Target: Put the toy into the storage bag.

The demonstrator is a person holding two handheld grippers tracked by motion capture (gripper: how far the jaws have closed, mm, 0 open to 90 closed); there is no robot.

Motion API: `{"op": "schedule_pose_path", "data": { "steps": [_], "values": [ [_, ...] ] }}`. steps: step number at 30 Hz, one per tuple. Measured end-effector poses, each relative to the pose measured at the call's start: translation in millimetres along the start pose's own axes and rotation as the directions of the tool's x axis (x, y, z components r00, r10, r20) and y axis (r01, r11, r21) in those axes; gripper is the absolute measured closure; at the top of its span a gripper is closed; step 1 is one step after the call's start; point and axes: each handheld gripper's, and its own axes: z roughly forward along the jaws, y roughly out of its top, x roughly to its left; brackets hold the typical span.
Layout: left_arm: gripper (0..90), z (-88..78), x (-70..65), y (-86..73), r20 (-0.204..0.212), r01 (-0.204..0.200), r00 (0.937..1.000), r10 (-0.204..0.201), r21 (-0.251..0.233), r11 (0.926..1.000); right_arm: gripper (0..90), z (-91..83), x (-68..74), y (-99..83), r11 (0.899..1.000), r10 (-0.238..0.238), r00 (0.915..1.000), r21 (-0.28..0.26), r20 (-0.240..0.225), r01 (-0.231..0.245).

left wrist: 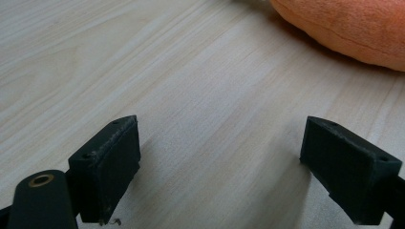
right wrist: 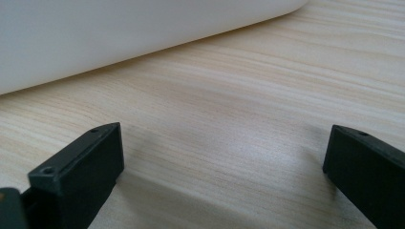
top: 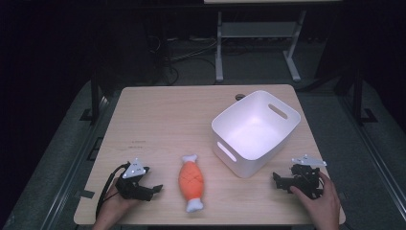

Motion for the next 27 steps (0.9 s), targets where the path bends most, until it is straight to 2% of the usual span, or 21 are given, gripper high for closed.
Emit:
{"op": "schedule_pose_path", "data": {
  "steps": [14,16,18,22,23,24,27],
  "values": [
    [14.8,-1.0,-1.0,2.7,0.002,0.005,1.0,-0.005,0.011,0.9999,0.0,0.0,-0.1,0.0,1.0,-0.001,1.0,0.001,0.001,0.001],
    [21.4,-1.7,-0.8,3.5,0.012,0.005,0.9999,-0.005,0.012,0.9999,0.0,0.0,0.0,0.0,1.0,-0.001,1.0,0.001,0.001,0.001],
    [22.8,-3.5,-0.3,5.3,0.025,0.012,0.9996,-0.012,0.008,0.9999,0.0,0.0,0.0,0.0,1.0,-0.001,1.0,0.001,0.001,0.001],
    [37.7,-7.9,-1.9,10.8,0.051,0.019,0.9985,-0.018,-0.015,0.9997,0.0,0.0,-0.1,0.0,1.0,-0.001,1.0,0.001,0.001,0.001],
    [37.7,-9.0,-2.3,12.5,0.058,0.015,0.9982,-0.014,-0.014,0.9998,0.0,0.0,-0.1,0.0,1.0,-0.001,1.0,0.001,0.001,0.001],
    [46.1,-10.9,-3.7,16.8,0.071,0.013,0.9974,-0.011,-0.019,0.9997,0.0,0.0,-0.1,0.0,1.0,-0.001,1.0,0.001,0.001,0.001],
    [59.7,-12.0,-4.8,24.6,0.089,0.024,0.9957,-0.022,-0.02,0.9995,0.0,0.0,-0.1,0.0,1.0,-0.001,1.0,0.001,0.001,0.001]
  ]
}}
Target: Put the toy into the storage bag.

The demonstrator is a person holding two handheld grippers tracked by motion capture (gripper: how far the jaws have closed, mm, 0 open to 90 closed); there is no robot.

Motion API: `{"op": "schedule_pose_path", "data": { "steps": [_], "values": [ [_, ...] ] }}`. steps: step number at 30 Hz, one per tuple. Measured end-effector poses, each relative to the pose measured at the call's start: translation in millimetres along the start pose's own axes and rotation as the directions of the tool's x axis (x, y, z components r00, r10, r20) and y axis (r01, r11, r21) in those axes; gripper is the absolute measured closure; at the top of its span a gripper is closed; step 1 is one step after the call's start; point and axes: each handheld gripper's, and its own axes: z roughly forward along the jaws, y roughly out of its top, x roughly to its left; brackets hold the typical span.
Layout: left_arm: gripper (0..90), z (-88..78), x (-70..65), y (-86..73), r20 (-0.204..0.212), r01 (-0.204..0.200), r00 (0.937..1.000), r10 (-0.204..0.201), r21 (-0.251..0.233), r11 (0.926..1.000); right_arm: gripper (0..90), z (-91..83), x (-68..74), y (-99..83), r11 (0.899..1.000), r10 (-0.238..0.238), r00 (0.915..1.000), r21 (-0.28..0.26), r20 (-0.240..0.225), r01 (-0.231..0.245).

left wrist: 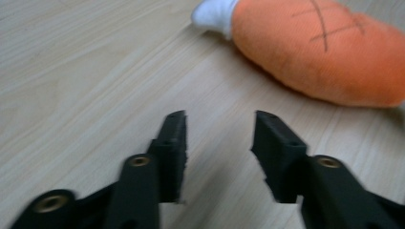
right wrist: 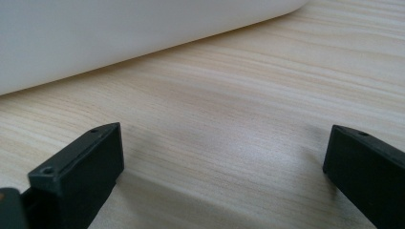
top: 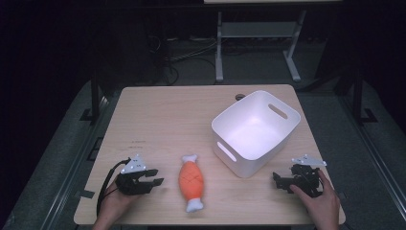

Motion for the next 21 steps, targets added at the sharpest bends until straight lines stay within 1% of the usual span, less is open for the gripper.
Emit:
{"op": "schedule_pose_path", "data": {
  "steps": [1,2,3,4,5,6,10,11,15,16,17,19,21],
  "values": [
    [66.1,0.0,0.0,0.0,0.0,0.0,1.0,0.0,0.0,1.0,0.0,0.0,0.0,0.0,1.0,0.0,1.0,0.0,0.0,0.0],
    [66.1,-0.1,0.2,3.0,0.007,0.003,1.0,-0.003,0.005,1.0,0.0,0.0,0.0,0.0,1.0,0.0,1.0,0.0,0.0,0.0],
    [77.4,0.2,0.1,9.3,0.013,0.003,0.9999,-0.003,0.018,0.9998,0.0,0.0,0.0,0.0,1.0,0.0,1.0,0.0,0.0,0.0],
    [81.9,0.2,0.1,9.3,0.013,0.003,0.9999,-0.003,0.018,0.9998,0.0,0.0,0.0,0.0,1.0,0.0,1.0,0.0,0.0,0.0],
    [85.8,0.8,0.1,14.6,0.017,-0.004,0.9999,0.004,0.028,0.9996,0.0,0.0,0.0,0.0,1.0,0.0,1.0,0.0,0.0,0.0],
    [87.4,1.7,0.1,16.7,0.02,-0.002,0.9998,0.001,0.029,0.9996,0.0,0.0,0.0,0.0,1.0,0.0,1.0,0.0,0.0,0.0],
    [89.4,5.6,1.0,22.0,0.023,0.0,0.9997,-0.001,0.041,0.9992,0.0,0.0,0.0,0.0,1.0,0.0,1.0,0.0,0.0,0.0],
    [89.5,8.5,1.1,25.0,0.025,-0.004,0.9997,0.002,0.051,0.9987,0.0,0.0,0.0,0.0,1.0,0.0,1.0,0.0,0.0,0.0],
    [89.6,12.8,0.9,28.6,0.024,-0.001,0.9997,0.0,0.054,0.9985,0.0,0.0,0.0,0.0,1.0,0.0,1.0,0.0,0.0,0.0],
    [89.5,14.2,1.2,29.8,0.021,-0.008,0.9997,0.007,0.053,0.9986,0.0,0.0,0.0,0.0,1.0,0.0,1.0,0.0,0.0,0.0],
    [89.5,17.4,1.9,32.2,0.022,0.0,0.9998,-0.001,0.044,0.999,0.0,0.0,0.0,0.0,1.0,0.0,1.0,0.0,0.0,0.0],
    [89.5,19.0,2.3,33.4,0.023,0.001,0.9997,-0.002,0.048,0.9988,0.0,0.0,0.0,0.0,1.0,0.0,1.0,0.0,0.0,0.0],
    [89.5,22.3,3.0,36.2,0.018,-0.008,0.9998,0.007,0.056,0.9984,0.0,0.0,0.0,0.0,1.0,0.0,1.0,0.0,0.0,0.0]
  ]
}}
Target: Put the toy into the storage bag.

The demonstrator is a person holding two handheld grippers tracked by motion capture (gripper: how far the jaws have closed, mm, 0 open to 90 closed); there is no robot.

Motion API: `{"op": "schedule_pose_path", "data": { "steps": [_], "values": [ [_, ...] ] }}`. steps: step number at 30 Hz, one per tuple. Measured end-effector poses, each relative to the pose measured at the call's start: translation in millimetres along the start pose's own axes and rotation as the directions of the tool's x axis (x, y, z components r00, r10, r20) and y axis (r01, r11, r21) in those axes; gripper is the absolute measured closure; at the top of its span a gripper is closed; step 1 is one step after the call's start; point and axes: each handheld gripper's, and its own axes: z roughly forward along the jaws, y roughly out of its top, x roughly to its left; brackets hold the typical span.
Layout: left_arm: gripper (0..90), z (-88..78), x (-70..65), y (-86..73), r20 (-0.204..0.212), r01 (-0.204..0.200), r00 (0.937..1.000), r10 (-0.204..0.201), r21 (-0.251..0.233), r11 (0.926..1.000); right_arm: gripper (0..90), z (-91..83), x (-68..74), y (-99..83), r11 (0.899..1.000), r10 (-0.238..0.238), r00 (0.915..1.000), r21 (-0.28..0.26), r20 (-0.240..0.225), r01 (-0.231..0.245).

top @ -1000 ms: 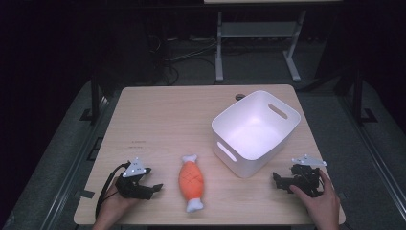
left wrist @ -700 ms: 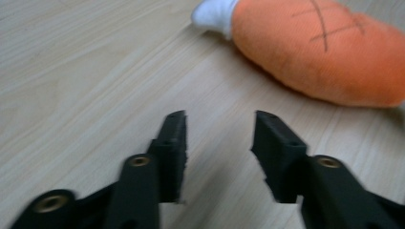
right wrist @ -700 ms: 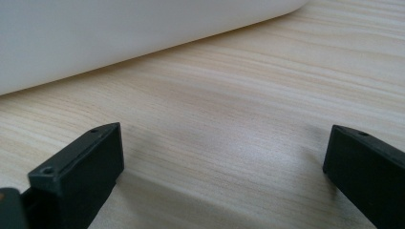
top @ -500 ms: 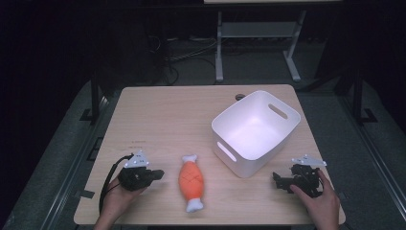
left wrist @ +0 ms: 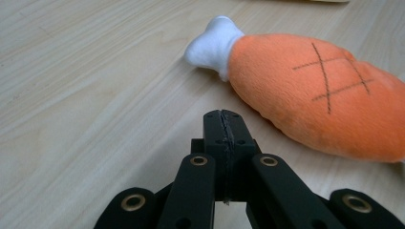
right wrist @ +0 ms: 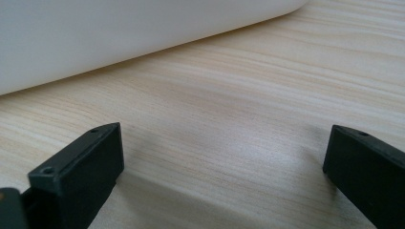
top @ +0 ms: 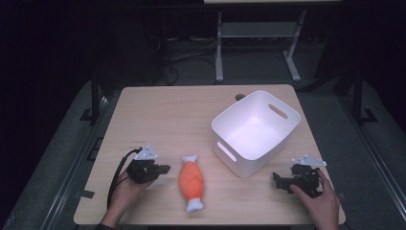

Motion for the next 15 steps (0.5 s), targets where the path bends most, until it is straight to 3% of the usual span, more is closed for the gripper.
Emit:
{"op": "schedule_pose_path", "data": {
  "steps": [15],
  "values": [
    [89.6,31.7,5.1,23.8,-0.011,-0.029,0.9995,0.029,0.022,0.9993,0.0,0.0,0.0,0.0,1.0,0.0,1.0,0.0,0.0,0.0]
  ]
}}
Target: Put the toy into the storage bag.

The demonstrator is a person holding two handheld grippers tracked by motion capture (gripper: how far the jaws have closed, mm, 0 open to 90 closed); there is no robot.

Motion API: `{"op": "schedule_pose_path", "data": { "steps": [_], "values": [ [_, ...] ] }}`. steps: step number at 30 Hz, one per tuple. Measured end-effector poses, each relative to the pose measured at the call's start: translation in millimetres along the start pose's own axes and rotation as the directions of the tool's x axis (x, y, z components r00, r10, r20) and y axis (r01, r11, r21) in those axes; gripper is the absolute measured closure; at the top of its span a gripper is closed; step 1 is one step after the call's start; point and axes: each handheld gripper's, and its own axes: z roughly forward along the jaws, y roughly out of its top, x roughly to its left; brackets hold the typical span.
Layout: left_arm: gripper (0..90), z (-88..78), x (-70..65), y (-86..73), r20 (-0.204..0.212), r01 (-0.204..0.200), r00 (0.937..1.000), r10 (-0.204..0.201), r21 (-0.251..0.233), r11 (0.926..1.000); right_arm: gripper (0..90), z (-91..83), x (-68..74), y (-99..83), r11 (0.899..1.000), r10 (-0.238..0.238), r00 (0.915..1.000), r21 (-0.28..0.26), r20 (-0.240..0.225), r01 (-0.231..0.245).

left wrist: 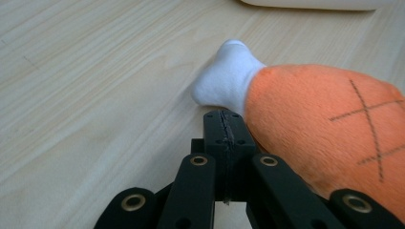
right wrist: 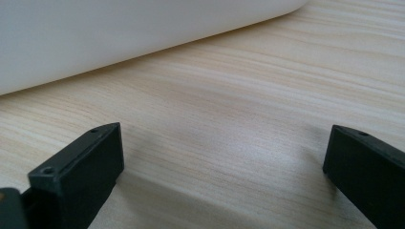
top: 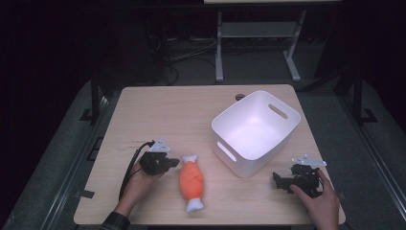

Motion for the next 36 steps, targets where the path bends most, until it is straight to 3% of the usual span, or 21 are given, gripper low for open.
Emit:
{"op": "schedule_pose_path", "data": {
  "steps": [14,21,36],
  "values": [
    [89.6,23.7,-3.6,18.7,0.03,-0.034,0.999,0.033,0.026,0.9991,0.0,0.0,0.0,0.0,1.0,0.0,1.0,0.0,0.0,0.0],
    [89.6,32.2,-6.8,31.6,0.052,-0.047,0.9976,0.047,0.008,0.9989,0.0,0.0,0.0,0.0,1.0,0.0,1.0,0.0,0.0,0.0],
    [89.5,52.9,-24.2,52.4,0.132,-0.103,0.9862,0.1,0.014,0.9946,0.0,0.0,0.0,0.0,1.0,0.0,1.0,0.0,0.0,0.0]
  ]
}}
